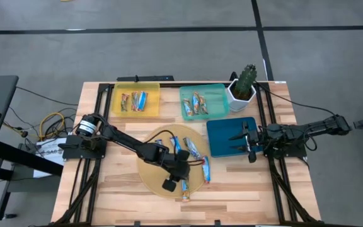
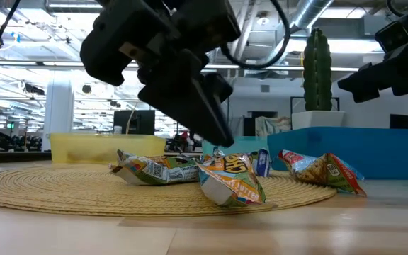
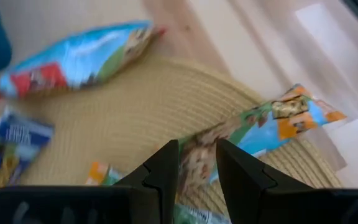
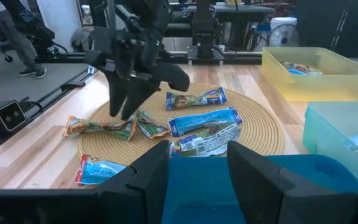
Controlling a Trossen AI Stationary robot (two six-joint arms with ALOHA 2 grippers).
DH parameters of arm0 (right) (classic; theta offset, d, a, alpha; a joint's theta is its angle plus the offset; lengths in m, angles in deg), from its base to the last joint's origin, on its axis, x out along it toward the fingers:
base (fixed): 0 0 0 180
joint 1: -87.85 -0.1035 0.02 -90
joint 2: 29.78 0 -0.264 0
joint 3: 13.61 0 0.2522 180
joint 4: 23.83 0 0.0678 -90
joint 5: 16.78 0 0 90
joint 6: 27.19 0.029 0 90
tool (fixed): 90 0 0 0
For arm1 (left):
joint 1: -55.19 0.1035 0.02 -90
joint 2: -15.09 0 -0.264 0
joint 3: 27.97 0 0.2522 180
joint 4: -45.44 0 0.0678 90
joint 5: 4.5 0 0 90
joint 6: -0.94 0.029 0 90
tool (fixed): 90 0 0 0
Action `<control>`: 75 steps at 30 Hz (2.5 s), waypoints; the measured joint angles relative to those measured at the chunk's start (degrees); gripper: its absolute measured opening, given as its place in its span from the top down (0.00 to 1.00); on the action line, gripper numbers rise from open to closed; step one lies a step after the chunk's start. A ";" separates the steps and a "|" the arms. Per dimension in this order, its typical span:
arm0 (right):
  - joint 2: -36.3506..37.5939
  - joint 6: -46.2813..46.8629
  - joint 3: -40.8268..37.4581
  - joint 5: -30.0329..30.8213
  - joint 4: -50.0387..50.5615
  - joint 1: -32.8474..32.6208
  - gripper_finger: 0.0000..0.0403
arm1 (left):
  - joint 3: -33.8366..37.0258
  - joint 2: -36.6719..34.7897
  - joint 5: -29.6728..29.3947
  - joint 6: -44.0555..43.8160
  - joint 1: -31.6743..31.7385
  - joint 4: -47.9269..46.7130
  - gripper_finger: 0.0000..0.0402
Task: Pick and place Granola Bars by type
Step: Put the orange granola bar into the green bin
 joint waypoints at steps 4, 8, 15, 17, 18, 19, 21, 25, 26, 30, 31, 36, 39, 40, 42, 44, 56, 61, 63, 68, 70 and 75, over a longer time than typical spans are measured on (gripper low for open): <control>-0.01 0.02 0.01 -0.01 -0.01 -0.01 0.62 | 0.02 -0.41 -2.59 -5.41 0.00 -2.70 0.74; 0.01 0.02 0.01 0.00 -0.04 0.01 0.62 | 0.02 -2.43 -6.39 -8.86 -0.25 -6.68 0.74; 0.01 0.00 0.01 0.00 -0.02 0.01 0.62 | 0.02 -5.26 -9.27 -16.19 -1.17 -11.86 0.74; 0.00 0.02 0.01 0.00 -0.02 -0.01 0.62 | 0.02 -5.55 -9.28 -19.12 -1.41 -12.83 0.74; -0.01 0.02 0.01 0.00 -0.02 0.00 0.62 | 0.02 -5.55 -9.25 -20.34 -1.57 -12.89 0.74; 0.01 0.00 0.01 0.00 0.00 -0.01 0.62 | 0.02 -5.55 -9.19 -21.47 -1.72 -13.33 0.74; -0.01 0.02 0.00 0.00 0.00 -0.01 0.62 | 0.02 -5.55 -8.51 -23.35 -2.12 -13.81 0.74; -0.01 0.00 0.00 0.00 -0.01 0.00 0.62 | 0.02 -5.55 -8.56 -27.27 -2.57 -16.04 0.74; 0.01 0.01 0.01 0.00 -0.04 0.00 0.62 | 0.02 -5.53 -8.60 -28.49 -2.53 -16.48 0.74; 0.01 0.02 -0.01 0.00 -0.02 -0.01 0.62 | 0.02 -5.28 -9.09 -30.98 -2.43 -17.50 0.74; -0.01 0.01 0.00 -0.01 -0.01 -0.01 0.62 | 0.02 -5.18 -9.48 -31.04 -2.45 -17.57 0.74; 0.00 0.02 0.01 -0.01 -0.02 0.00 0.62 | 0.02 -5.16 -10.59 -31.07 -2.47 -17.63 0.72; -0.01 0.00 0.01 0.00 -0.02 -0.01 0.62 | 0.02 -5.16 -10.66 -31.89 -2.48 -17.60 0.68; 0.00 0.02 -0.01 0.00 -0.02 0.00 0.62 | 0.02 -5.16 -10.70 -32.15 -2.52 -17.61 0.66; -0.01 0.02 0.01 -0.02 -0.02 0.01 0.62 | -0.03 -4.57 -10.67 -32.24 -2.58 -16.99 0.63; 0.01 0.02 0.00 0.00 -0.02 0.00 0.62 | 0.03 -4.03 -10.49 -32.26 -2.70 -16.82 0.60; -0.01 0.02 -0.01 -0.01 0.42 -0.01 0.62 | -0.13 -2.45 -9.00 -31.60 -2.76 -15.42 0.54; -0.01 0.02 0.00 0.00 0.45 0.00 0.62 | -0.13 -2.45 -11.21 -31.60 -2.75 -16.63 0.54; 0.01 0.02 0.01 0.00 0.43 0.00 0.62 | -0.13 -2.45 -11.77 -31.60 -2.75 -17.15 0.54; -0.01 0.02 0.00 0.00 0.44 0.00 0.62 | -0.13 -2.43 -11.59 -31.62 -2.89 -17.11 0.54; -0.01 0.02 -0.01 0.00 0.46 -0.01 0.62 | -0.13 -2.43 -11.60 -31.63 -2.91 -17.11 0.54; -0.01 0.02 0.01 0.00 0.44 -0.01 0.62 | -0.13 -2.43 -11.57 -31.84 -3.13 -17.10 0.54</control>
